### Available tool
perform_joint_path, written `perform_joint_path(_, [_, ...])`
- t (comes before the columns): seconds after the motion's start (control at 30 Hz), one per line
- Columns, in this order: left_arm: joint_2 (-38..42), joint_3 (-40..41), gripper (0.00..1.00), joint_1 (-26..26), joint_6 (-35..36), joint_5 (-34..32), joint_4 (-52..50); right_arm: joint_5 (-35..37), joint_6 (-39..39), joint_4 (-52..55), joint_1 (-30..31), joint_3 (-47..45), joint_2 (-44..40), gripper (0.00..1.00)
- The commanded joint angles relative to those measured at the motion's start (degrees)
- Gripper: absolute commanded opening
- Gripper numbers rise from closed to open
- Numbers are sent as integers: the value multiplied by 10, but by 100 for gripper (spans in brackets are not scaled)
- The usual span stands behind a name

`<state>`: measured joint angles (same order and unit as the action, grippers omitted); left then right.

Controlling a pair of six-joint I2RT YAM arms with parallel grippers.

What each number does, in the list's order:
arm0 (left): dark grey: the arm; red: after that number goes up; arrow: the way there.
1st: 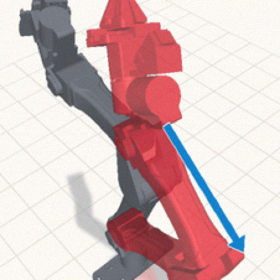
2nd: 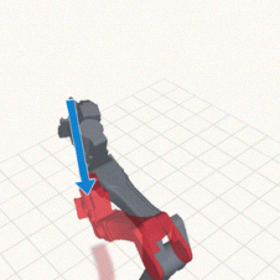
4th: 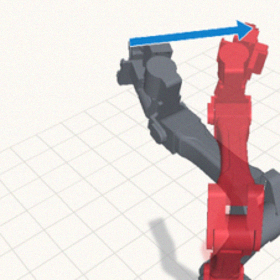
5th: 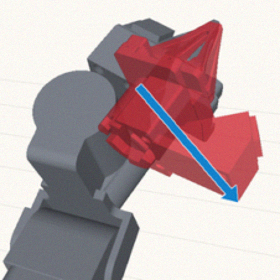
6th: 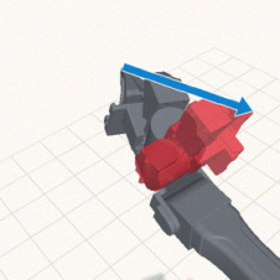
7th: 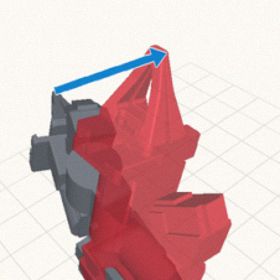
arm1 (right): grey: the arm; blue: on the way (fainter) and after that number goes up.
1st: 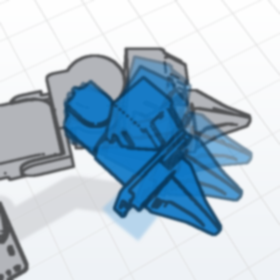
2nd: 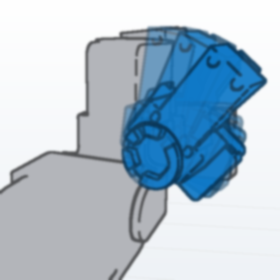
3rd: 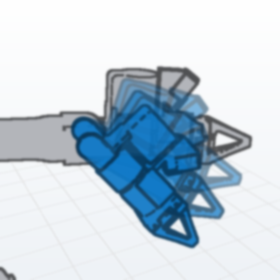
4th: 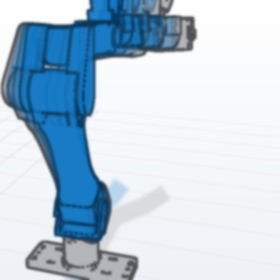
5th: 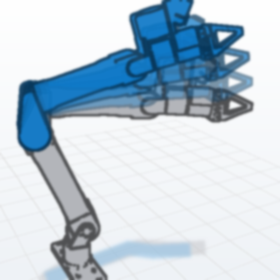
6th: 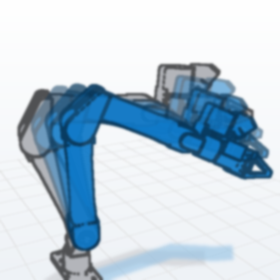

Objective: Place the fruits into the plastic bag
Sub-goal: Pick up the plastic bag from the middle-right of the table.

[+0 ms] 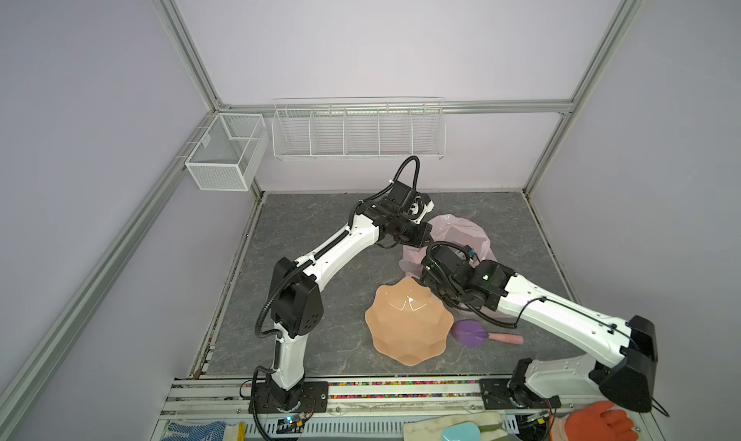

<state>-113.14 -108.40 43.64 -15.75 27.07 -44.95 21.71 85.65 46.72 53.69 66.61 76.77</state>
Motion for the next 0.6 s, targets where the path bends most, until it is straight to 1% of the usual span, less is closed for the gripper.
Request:
perform_joint_path(0.0, [21,8,0,-6,12,4,-8,26,36,14,-3,-15,14,57])
perform_joint_path(0.2, [25,12,0,-16,13,10,-4,41,19,39,-5,-18,12,27])
perform_joint_path(0.23, [26,15,0,-20,10,14,-1,42,19,41,-8,-22,9,23])
perform_joint_path(0.3, [27,16,0,-26,7,18,1,43,-10,41,-14,-26,-3,17])
perform_joint_path(0.43, [28,6,0,-47,-4,27,3,67,-66,48,-30,-13,-27,7])
perform_joint_path(0.57, [26,-13,0,-65,-19,44,5,69,-118,37,-60,-5,-49,7])
